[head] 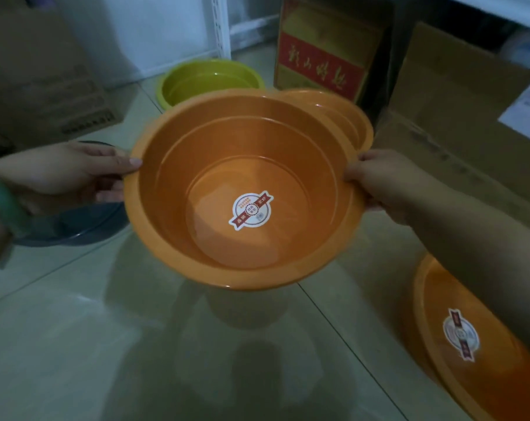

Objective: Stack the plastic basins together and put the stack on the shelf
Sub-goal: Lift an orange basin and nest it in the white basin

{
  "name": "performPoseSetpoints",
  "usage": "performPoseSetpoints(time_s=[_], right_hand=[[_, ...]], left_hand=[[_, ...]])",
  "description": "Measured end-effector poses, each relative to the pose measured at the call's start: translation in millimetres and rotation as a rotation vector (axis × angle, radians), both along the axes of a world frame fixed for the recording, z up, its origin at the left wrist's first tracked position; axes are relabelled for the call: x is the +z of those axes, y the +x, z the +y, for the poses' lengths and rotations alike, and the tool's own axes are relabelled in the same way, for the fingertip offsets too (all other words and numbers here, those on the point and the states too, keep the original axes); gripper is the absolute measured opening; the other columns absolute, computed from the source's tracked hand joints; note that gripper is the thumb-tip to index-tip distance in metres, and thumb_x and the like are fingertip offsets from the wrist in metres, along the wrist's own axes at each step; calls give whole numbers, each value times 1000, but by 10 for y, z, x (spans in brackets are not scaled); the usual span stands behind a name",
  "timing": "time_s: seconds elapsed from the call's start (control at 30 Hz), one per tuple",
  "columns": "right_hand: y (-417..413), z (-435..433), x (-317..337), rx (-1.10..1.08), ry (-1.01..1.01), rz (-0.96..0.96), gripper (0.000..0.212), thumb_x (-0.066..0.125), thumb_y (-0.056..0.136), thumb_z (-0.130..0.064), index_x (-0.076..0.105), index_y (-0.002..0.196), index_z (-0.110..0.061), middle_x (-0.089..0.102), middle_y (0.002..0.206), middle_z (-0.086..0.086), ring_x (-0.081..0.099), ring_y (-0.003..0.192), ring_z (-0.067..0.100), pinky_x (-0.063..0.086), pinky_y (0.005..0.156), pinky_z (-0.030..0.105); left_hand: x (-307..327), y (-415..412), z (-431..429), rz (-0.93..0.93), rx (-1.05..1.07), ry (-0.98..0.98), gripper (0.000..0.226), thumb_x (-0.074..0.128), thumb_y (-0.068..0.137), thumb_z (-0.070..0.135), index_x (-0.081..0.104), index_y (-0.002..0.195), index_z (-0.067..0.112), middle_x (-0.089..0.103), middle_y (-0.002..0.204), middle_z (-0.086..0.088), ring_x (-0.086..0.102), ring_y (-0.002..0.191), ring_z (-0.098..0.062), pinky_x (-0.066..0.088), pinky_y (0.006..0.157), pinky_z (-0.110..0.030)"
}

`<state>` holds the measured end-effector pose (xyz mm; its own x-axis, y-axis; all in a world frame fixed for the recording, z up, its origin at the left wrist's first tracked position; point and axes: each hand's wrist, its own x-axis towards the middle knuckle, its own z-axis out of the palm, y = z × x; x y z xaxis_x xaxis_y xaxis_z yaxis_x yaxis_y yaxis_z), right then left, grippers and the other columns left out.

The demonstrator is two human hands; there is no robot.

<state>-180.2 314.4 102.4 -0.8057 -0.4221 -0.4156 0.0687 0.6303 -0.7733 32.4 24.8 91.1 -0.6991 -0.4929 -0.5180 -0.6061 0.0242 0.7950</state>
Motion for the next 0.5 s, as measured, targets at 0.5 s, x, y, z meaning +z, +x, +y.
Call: performPoseSetpoints(time_s=[0.5], right_hand=[[-124,-425,-771,-18,-69,97,22,56,84,-8,62,100,-22,62,77,-5,61,69,13,49,56,27]], left_hand=[[-598,-283,104,-195,80,-401,54,65,80,25,51,132,19,62,81,6,63,75,-13,51,76,-30]])
